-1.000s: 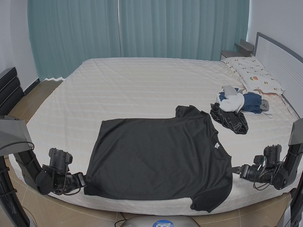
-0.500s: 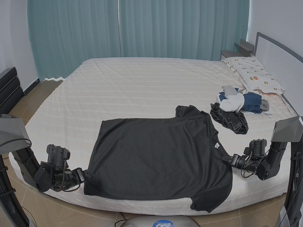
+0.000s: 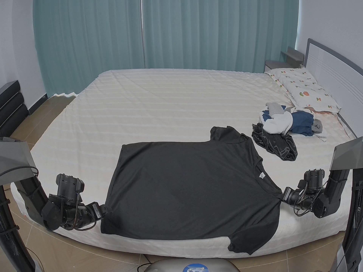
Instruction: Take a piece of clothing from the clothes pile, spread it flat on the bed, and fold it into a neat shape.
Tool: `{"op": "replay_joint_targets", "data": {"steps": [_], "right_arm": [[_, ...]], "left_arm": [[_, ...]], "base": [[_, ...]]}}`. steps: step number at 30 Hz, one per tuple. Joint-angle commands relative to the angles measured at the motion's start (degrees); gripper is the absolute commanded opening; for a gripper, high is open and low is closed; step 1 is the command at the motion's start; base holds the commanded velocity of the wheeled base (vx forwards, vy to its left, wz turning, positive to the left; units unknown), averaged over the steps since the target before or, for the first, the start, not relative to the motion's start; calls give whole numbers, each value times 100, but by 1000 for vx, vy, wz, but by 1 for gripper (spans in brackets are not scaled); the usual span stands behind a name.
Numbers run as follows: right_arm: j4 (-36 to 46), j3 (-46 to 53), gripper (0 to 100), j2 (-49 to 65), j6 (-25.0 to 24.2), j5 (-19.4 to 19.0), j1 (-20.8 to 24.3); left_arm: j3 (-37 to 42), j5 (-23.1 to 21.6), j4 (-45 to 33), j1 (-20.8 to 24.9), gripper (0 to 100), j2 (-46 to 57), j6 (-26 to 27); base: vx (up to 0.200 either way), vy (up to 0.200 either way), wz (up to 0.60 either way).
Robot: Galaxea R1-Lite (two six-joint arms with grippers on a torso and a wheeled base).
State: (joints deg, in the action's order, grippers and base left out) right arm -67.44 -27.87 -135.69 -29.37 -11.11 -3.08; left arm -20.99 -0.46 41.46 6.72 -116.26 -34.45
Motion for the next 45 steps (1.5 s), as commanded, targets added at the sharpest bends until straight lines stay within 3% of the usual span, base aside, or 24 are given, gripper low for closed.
{"op": "replay_joint_targets", "data": {"steps": [1,2,3,11,14,15,19,27,38,45], "right_arm": [[-6,141,0,105,-8,3,-17],[20,176,0,113,1,3,-17],[11,203,100,105,1,3,-26],[-50,317,100,280,-87,3,-17],[-59,352,100,465,-359,-41,-26],[-50,317,100,614,-843,-76,-26],[-50,282,100,632,-1159,-199,-96],[-50,282,100,562,-1203,-348,-131],[-235,317,100,562,-1212,-348,-105],[-727,405,100,562,-1229,-331,-70]], "left_arm": [[7,2,2,14,100,-11,0],[7,2,-6,5,100,-11,0],[-1,11,-6,5,100,-11,0],[25,29,11,31,100,7,52],[-10,20,2,31,100,-11,0],[-19,11,2,31,100,-19,0],[-37,64,2,40,100,-28,9],[-116,2,-15,40,100,16,-378],[-151,-15,2,23,100,-72,-387],[-151,-6,11,40,100,-186,-413]], "base": [[0,0,0],[0,0,0],[0,0,0],[0,0,0],[0,0,0],[0,0,0],[0,0,0],[0,25,0],[0,200,0],[0,0,0]]}}
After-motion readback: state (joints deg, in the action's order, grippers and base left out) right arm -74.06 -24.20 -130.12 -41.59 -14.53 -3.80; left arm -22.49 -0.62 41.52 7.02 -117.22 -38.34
